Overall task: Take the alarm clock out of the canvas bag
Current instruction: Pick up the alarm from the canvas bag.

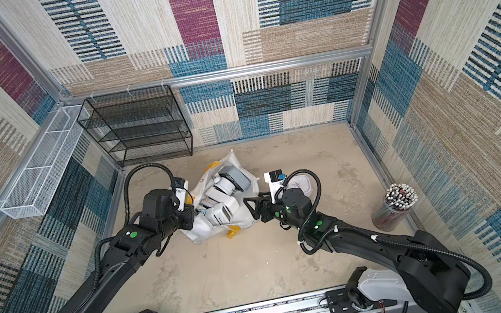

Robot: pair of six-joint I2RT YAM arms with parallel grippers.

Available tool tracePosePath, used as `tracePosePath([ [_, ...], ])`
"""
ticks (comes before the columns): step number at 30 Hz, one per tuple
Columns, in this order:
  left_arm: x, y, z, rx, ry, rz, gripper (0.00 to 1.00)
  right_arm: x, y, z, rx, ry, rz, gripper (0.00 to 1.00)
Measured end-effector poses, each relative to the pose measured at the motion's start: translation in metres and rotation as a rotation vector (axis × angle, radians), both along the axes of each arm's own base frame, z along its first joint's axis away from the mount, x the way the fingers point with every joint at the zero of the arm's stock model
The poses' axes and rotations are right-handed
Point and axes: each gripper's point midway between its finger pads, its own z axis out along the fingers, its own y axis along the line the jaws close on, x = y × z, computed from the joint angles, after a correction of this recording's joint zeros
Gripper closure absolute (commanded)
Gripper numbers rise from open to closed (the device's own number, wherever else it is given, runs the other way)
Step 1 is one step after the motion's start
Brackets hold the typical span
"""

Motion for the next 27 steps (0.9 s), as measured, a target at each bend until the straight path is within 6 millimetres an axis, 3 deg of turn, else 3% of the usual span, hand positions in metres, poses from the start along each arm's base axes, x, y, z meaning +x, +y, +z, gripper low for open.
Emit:
tracePosePath([
  [11, 0.007, -0.004, 0.003, 0.03, -0.007, -0.009, 1.0, -0.021, 0.065, -0.027, -0.023, 0.085, 0.127, 0.28],
  [27, 0.02, -0.013, 0.021, 0.019, -0.053, -0.018, 1.0, -0.033, 0.104, -0.057, -0.09, 0.155, 0.195, 0.34],
])
